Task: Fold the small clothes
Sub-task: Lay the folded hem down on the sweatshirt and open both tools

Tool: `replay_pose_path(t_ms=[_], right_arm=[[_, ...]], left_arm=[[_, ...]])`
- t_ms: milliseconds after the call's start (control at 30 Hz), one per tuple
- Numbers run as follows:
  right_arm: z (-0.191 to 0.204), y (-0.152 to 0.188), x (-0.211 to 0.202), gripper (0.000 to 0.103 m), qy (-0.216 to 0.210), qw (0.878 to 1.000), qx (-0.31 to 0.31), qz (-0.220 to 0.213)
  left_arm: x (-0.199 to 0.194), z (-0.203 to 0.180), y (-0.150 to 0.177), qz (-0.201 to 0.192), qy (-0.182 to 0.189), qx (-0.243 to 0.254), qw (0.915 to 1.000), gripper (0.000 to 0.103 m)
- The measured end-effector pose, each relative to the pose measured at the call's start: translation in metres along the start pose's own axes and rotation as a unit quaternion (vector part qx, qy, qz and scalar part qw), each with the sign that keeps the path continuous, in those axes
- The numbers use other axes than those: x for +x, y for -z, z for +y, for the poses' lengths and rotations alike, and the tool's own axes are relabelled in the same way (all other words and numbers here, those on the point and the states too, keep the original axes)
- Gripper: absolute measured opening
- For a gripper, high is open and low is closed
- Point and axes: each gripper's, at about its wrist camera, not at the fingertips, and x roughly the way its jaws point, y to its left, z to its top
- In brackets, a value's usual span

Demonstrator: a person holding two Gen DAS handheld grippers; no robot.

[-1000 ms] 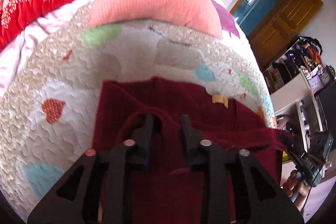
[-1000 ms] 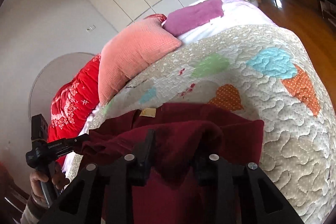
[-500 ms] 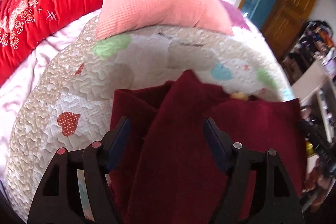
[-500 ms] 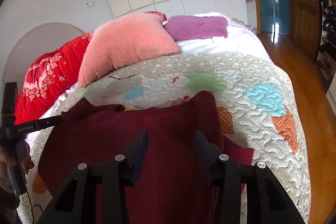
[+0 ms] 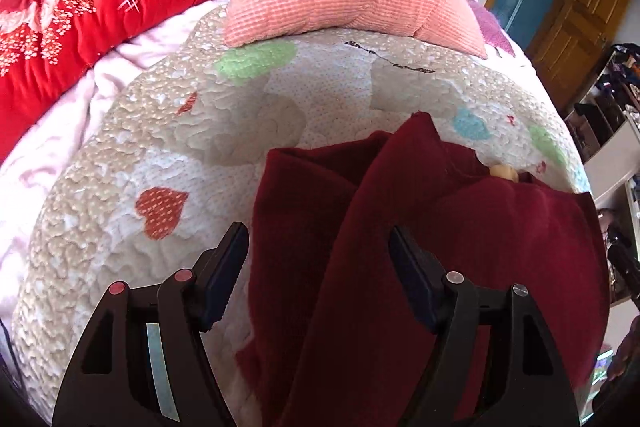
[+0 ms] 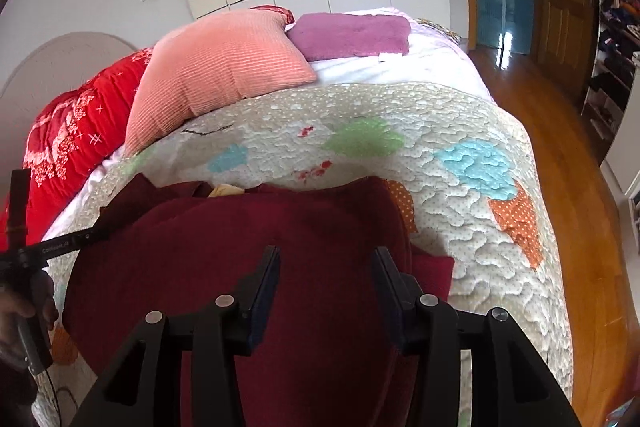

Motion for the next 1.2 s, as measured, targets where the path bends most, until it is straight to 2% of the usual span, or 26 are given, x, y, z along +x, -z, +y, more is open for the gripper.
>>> replay_pose_path(t_ms=[100,200,267,300,367,467,600,733,867,933,1000,1033,1067,1100,1200], right_arm=[[0.005,0.022,-0.005,0.05,-0.005,1.0,-0.006,0.013],[0.007,0.043,0.022,0.05,0.021,0.997,-0.021,0.069],[0.015,0.038,0.013,0.05,0.034,0.997,-0.027,0.061],[0.019,0.033,0.007,0.05,0.02,0.998,-0.018,0.056],[0.036,0.02,-0.006,0.05,-0.039,0.999,0.005,0.035],[0.08,0.003,-0.007,0.05,-0.09,0.996,-0.009,0.025],[0.154,-0.012,0.016,0.051,-0.16,0.986,-0.022,0.047],[0.229,-0.027,0.052,0.05,-0.145,0.985,-0.072,0.059],[0.265,-0.035,0.098,0.05,-0.114,0.987,-0.069,0.088],[0.271,-0.036,0.118,0.046,-0.113,0.987,-0.055,0.102],[0.276,-0.037,0.136,0.025,-0.092,0.986,-0.071,0.123],[0.276,-0.035,0.146,0.024,-0.078,0.985,-0.073,0.136],[0.271,-0.035,0.149,0.019,-0.082,0.985,-0.065,0.14],[0.269,-0.035,0.15,0.01,-0.085,0.985,-0.062,0.137],[0.269,-0.039,0.142,0.008,-0.099,0.986,-0.06,0.118]], left_arm=[[-0.019,0.006,0.019,-0.008,0.003,0.0,1.0,0.073],[-0.033,0.008,0.042,-0.006,0.003,0.005,1.0,0.073],[-0.041,0.011,0.061,-0.006,0.003,0.006,1.0,0.073],[-0.044,0.013,0.068,-0.013,0.001,0.005,0.9999,0.073],[-0.046,0.018,0.081,-0.018,0.0,-0.003,0.9998,0.073],[-0.041,0.027,0.09,-0.021,0.01,-0.023,0.9995,0.073],[-0.034,0.033,0.093,-0.024,0.027,-0.026,0.999,0.073],[-0.029,0.044,0.092,-0.021,0.056,-0.039,0.9975,0.073],[-0.028,0.049,0.09,-0.021,0.067,-0.037,0.9969,0.074],[-0.027,0.05,0.089,-0.019,0.07,-0.037,0.9967,0.074],[-0.027,0.053,0.089,-0.017,0.076,-0.038,0.9962,0.074],[-0.027,0.054,0.089,-0.017,0.078,-0.042,0.9959,0.074],[-0.027,0.056,0.089,-0.015,0.08,-0.044,0.9956,0.074],[-0.026,0.057,0.089,-0.014,0.083,-0.045,0.9954,0.074],[-0.026,0.058,0.09,-0.013,0.087,-0.046,0.9951,0.074]])
